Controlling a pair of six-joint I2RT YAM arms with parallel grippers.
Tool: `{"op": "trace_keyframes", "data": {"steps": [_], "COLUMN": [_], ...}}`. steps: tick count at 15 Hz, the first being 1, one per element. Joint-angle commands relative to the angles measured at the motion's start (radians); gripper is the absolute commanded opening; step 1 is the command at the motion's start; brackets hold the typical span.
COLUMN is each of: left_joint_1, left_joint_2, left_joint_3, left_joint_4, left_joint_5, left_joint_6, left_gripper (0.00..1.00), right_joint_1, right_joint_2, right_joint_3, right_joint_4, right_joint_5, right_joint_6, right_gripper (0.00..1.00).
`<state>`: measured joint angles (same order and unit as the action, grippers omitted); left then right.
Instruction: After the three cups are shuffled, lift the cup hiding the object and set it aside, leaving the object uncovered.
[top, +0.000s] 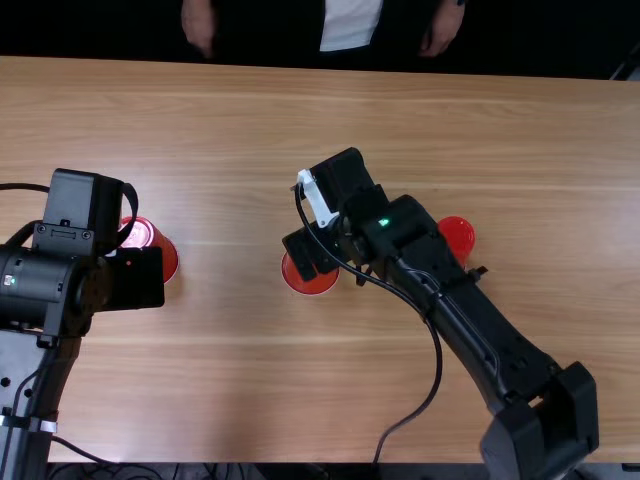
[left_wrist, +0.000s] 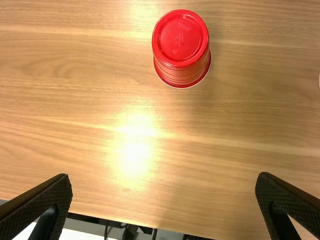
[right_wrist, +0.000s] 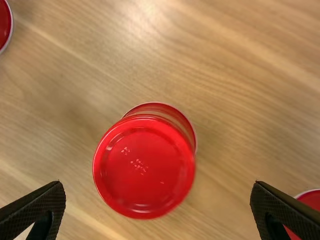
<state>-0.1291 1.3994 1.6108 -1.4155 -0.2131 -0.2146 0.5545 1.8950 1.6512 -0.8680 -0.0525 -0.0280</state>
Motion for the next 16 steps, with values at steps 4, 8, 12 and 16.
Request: {"op": "trace_keyframes", "data": {"steps": [4, 8, 12, 16], "left_joint_1": [0.014, 0.023, 0.025, 0.025], "left_joint_2": [-0.031, -0.031, -0.031, -0.034], "left_joint_3": [-0.023, -0.023, -0.023, -0.023], "left_joint_4": [-0.002, -0.002, -0.002, -0.002], "left_joint_5": [0.001, 0.003, 0.003, 0.003], "left_joint_6": [-0.004, -0.004, -0.004, -0.004], "left_gripper": [1.00, 1.00, 1.00, 1.00], "right_joint_1": [0.021, 0.019, 0.019, 0.022], "right_joint_2": [0.069, 0.144, 0.148, 0.138], "right_joint_3": [0.036, 0.065, 0.053, 0.053], "right_joint_4": [0.002, 0.002, 0.002, -0.004], "right_joint_5": [-0.064, -0.062, -0.058, -0.062], "right_joint_6": [0.006, 0.006, -0.001, -0.001], "right_gripper": [1.00, 1.00, 0.54, 0.26]}}
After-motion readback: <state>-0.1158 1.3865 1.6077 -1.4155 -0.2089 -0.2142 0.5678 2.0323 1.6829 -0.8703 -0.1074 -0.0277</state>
